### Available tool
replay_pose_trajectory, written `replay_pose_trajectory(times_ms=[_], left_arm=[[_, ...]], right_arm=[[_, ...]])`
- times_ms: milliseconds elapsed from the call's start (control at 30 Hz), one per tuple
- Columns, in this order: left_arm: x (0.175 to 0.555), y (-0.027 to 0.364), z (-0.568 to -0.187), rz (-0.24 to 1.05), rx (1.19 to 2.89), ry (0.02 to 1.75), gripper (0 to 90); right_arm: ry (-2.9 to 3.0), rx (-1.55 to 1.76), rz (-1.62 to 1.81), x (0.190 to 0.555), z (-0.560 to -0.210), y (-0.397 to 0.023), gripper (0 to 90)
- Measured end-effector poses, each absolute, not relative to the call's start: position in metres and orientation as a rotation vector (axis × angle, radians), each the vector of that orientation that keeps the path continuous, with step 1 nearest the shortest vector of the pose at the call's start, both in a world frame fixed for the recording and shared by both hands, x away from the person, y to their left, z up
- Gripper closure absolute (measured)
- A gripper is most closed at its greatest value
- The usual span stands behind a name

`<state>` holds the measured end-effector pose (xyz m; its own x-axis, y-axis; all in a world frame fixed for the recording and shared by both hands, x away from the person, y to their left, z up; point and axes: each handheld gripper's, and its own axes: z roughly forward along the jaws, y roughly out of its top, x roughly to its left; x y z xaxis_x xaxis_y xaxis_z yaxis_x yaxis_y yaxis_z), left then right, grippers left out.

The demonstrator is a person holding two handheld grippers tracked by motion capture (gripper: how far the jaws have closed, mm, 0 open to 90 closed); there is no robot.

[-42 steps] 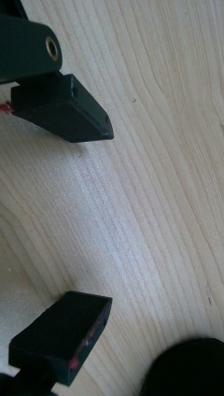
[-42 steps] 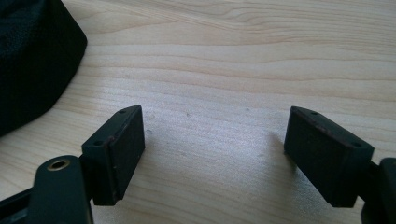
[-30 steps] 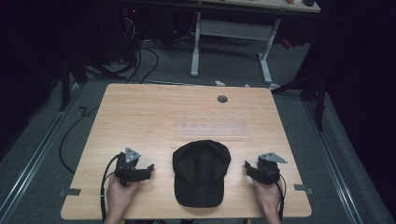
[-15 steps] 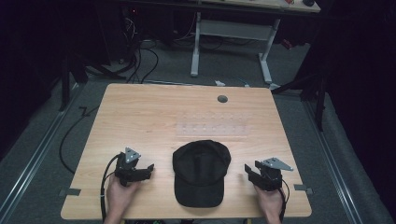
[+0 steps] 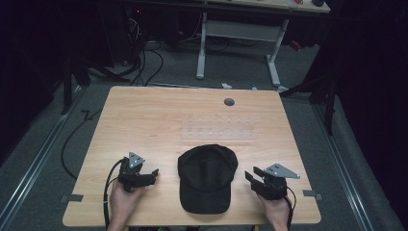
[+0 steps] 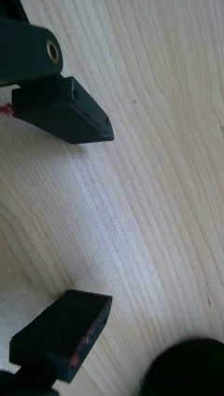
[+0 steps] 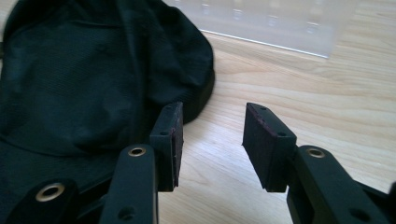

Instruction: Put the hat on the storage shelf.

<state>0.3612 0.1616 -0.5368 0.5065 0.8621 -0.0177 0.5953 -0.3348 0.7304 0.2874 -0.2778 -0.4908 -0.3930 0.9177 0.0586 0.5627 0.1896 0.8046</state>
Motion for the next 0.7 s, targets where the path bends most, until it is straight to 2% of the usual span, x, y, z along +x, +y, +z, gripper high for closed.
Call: replay_pose_trajectory(times_ms=[333,700], left_arm=[[0.361,0.162,-0.537,0.495,2.058,1.189,18.0],[0.361,0.162,-0.537,0.495,2.058,1.190,18.1]], right_arm=[[2.097,1.279,1.143,0.288,-0.482,-0.260,60.2],[2.152,1.234,1.158,0.307,-0.476,-0.238,61.8]])
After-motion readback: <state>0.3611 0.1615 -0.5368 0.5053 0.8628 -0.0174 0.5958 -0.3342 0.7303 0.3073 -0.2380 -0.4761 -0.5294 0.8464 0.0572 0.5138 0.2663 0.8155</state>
